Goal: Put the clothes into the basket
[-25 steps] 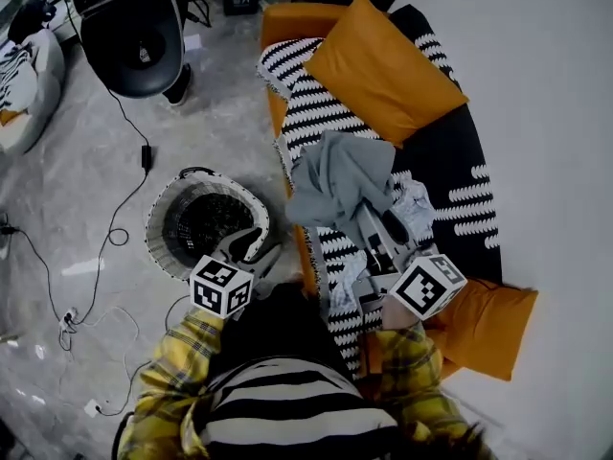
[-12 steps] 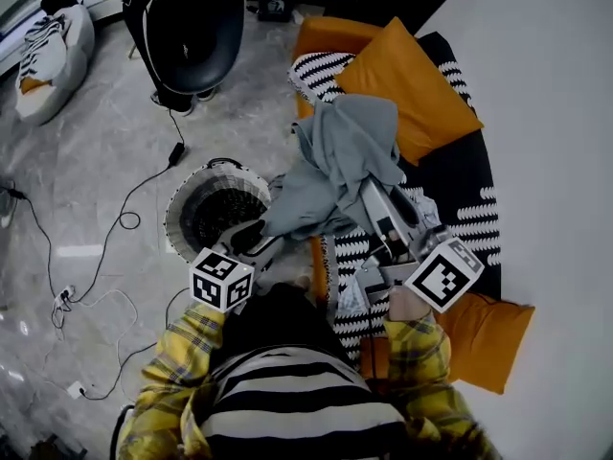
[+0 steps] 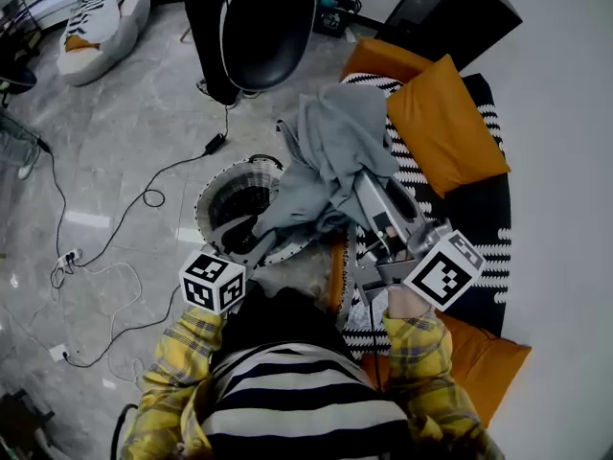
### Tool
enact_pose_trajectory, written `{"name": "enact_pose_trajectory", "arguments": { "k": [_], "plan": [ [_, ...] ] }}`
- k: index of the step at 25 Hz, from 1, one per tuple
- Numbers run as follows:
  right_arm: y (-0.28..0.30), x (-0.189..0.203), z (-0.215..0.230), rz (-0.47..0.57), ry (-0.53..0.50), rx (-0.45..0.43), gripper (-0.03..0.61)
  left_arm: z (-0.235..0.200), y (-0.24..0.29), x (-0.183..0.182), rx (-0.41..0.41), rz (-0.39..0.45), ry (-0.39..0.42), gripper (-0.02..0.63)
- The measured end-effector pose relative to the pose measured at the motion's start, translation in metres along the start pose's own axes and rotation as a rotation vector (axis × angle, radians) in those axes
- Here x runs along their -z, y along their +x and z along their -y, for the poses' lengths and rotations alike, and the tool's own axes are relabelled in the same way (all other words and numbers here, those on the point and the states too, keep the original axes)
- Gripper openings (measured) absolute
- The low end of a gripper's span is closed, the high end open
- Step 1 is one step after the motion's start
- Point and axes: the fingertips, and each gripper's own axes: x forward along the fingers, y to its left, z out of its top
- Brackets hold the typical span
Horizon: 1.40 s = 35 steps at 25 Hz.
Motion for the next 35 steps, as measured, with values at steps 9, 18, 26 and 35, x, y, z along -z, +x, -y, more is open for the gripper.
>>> {"name": "enact_pose_trajectory", "arguments": {
  "k": [9, 18, 26, 35],
  "plan": [
    [0.077, 0.051, -0.038, -0.112, 0.01, -0.094, 0.132, -0.066, -0.069, -0.001, -0.138, 0.065, -0.079, 0.206],
    [0.103, 0.131, -0.012, -0.231, 0.108, -0.079, 0.132, -0.095, -0.1, 0.023, -0.225, 0.044, -0.148, 0.207],
    [0.105, 0.239, 0.043, -0.388, 0.109, 0.029, 0.137, -0.11, -0.101, 0.046, -0.23, -0.011, -0.171, 0.206],
    [0.101, 0.3, 0.088, -0.489, 0.066, 0.109, 0.064, -0.11, -0.08, 0.061, -0.191, -0.083, -0.17, 0.206]
  ]
}}
